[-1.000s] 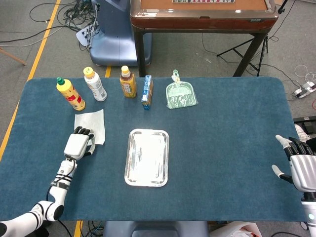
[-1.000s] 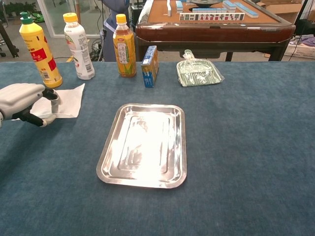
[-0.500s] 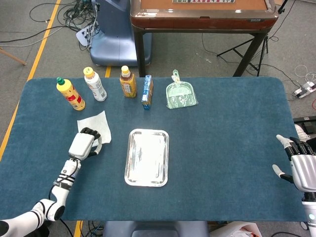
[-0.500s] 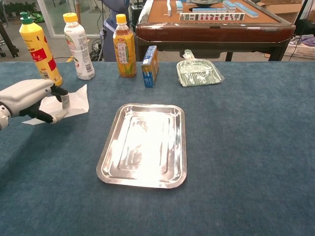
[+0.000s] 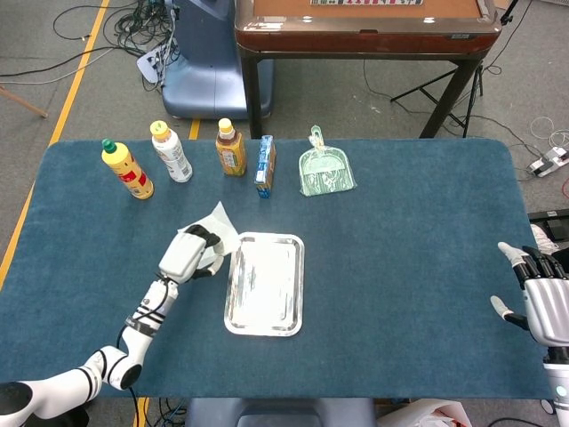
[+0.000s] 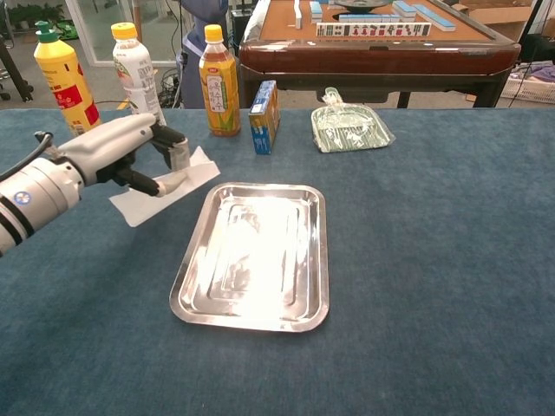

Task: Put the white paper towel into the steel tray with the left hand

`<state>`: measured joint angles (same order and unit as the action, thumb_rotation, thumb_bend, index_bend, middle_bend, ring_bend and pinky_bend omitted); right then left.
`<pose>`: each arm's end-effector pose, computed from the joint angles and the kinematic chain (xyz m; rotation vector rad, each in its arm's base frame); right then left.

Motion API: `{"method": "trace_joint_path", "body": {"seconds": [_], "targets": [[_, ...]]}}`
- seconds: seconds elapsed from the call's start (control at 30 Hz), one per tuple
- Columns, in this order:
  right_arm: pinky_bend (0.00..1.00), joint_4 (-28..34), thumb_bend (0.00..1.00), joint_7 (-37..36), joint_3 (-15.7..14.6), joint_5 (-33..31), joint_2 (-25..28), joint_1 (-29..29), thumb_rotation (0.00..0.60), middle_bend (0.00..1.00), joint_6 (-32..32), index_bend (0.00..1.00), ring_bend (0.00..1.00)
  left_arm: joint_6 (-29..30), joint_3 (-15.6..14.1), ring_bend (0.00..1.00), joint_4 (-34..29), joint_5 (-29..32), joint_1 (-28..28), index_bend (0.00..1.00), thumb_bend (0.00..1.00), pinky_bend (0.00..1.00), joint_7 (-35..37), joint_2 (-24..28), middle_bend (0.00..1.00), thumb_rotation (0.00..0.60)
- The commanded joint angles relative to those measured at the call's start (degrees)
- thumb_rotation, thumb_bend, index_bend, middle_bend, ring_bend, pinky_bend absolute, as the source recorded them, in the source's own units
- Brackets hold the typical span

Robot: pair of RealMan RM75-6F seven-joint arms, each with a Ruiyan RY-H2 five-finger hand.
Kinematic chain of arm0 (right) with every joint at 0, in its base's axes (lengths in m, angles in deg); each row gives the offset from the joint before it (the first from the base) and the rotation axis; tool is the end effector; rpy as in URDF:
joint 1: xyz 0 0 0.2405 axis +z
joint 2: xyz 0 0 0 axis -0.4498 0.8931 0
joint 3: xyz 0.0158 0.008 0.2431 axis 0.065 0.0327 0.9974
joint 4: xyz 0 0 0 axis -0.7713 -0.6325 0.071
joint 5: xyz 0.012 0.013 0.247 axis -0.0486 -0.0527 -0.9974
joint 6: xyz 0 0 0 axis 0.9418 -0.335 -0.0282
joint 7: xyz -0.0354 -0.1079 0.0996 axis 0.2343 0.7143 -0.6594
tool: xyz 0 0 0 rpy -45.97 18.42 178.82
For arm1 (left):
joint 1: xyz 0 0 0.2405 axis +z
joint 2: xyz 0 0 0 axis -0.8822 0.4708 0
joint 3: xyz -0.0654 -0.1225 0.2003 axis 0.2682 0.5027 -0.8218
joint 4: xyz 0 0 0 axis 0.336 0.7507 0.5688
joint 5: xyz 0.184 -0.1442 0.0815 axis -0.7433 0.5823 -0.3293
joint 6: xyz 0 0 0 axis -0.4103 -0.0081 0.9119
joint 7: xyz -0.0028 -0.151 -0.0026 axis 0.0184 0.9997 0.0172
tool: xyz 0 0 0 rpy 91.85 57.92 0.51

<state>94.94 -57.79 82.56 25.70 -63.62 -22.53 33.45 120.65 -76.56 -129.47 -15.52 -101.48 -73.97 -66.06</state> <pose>-0.3076 -0.1957 0.1470 1.3634 -0.8020 0.8501 -0.1608 0.3669 -0.0684 -1.7426 -0.9481 -1.2741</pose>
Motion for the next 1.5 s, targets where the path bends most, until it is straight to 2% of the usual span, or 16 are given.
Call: {"method": "trace_joint_path", "body": {"seconds": [0.03, 0.47, 0.97, 1.5], "targets": [[0.20, 0.1, 0.21, 0.1, 0.0, 0.0, 0.1, 0.0, 0.600, 0.24, 0.1, 0.16, 0.13, 0.1, -0.2, 0.41, -1.5, -1.5, -1.3, 0.63, 0.43, 0.26, -0.5, -0.8, 0.54, 0.600], [0.20, -0.2, 0.21, -0.3, 0.0, -0.3, -0.1, -0.3, 0.600, 0.24, 0.2, 0.16, 0.13, 0.9, -3.2, 0.41, -7.0, -5.5, -3.4, 0.63, 0.43, 0.26, -6.0, -4.3, 0.54, 0.600], [0.20, -1.7, 0.20, -1.9, -0.3, -0.1, -0.7, -0.4, 0.600, 0.24, -0.1, 0.16, 0.13, -1.7, -3.7, 0.41, -12.8, -0.4, -2.0, 0.61, 0.43, 0.26, -20.5, -6.9, 0.54, 0.600], [0.20, -2.6, 0.21, -2.9, -0.5, 0.0, -1.0, -0.6, 0.600, 0.24, -0.1, 0.16, 0.13, -3.9, -3.2, 0.40, -14.0, 2.5, -2.0, 0.57, 0.41, 0.26, -25.6, -7.1, 0.54, 0.600]]}}
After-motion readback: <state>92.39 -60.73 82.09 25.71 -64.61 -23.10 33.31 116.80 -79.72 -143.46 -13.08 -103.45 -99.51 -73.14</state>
